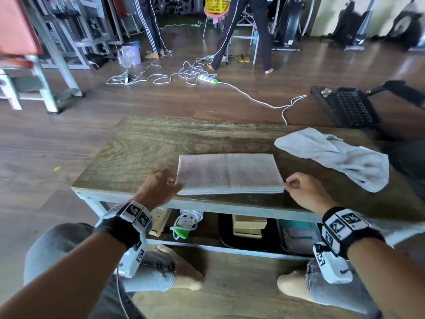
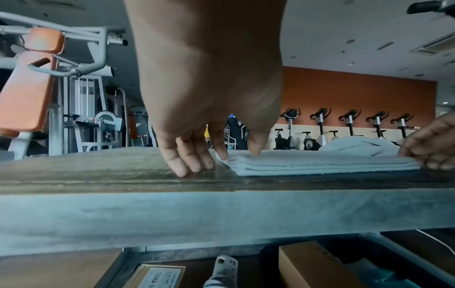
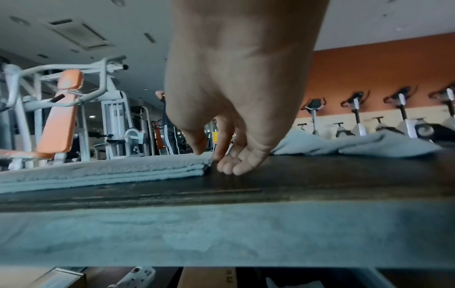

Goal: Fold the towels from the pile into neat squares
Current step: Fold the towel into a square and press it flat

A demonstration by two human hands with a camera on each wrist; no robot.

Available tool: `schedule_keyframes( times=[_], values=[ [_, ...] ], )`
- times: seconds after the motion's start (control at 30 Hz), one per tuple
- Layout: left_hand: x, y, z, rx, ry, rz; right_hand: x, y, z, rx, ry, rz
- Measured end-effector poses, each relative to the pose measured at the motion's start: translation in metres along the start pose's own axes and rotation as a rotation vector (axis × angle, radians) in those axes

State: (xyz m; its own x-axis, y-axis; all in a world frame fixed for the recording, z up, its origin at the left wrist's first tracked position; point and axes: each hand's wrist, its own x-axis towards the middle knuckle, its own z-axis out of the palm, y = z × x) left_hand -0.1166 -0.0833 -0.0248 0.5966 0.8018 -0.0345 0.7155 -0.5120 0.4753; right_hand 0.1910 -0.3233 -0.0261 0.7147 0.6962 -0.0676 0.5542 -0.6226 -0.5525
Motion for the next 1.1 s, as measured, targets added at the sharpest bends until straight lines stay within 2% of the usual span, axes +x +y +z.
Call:
schedule_keyframes(
  times=[0.27,0.4,0.57,0.67,0.73,0.8,0.83,0.9,0.97,1.1],
  values=[
    [0.001,0.016,0.002,-0.050,0.038,-0.138,-0.001,-0.013,0.012,0.059,0.093,0.123],
    [0.003,0.017,0.000,-0.119,0.121,-0.167,-0.003,-0.017,0.006,0.106,0.138,0.147],
    [0.001,0.013,0.007,-0.099,0.126,-0.202,-0.004,-0.018,0.001,0.027,0.004,0.162],
    [-0.002,0.013,0.013,0.018,0.136,-0.130,-0.006,-0.020,0.003,-0.033,0.005,0.128],
    [-0.006,0.016,0.018,0.061,0.125,0.024,-0.008,-0.021,0.007,-0.040,0.059,0.019],
    [-0.011,0.020,0.023,0.103,0.085,0.189,-0.010,-0.024,0.012,-0.084,0.039,-0.102],
    [-0.014,0.022,0.024,0.118,0.060,0.221,-0.012,-0.025,0.015,-0.132,0.012,-0.139],
    [-0.016,0.021,0.025,0.122,0.039,0.212,-0.015,-0.028,0.017,-0.217,-0.009,-0.139],
    [-0.015,0.022,0.023,0.134,0.051,0.187,-0.017,-0.032,0.018,-0.268,0.031,-0.111],
    [-0.006,0.034,0.023,0.079,0.132,0.265,-0.015,-0.046,0.022,-0.351,0.124,-0.142]
  ],
)
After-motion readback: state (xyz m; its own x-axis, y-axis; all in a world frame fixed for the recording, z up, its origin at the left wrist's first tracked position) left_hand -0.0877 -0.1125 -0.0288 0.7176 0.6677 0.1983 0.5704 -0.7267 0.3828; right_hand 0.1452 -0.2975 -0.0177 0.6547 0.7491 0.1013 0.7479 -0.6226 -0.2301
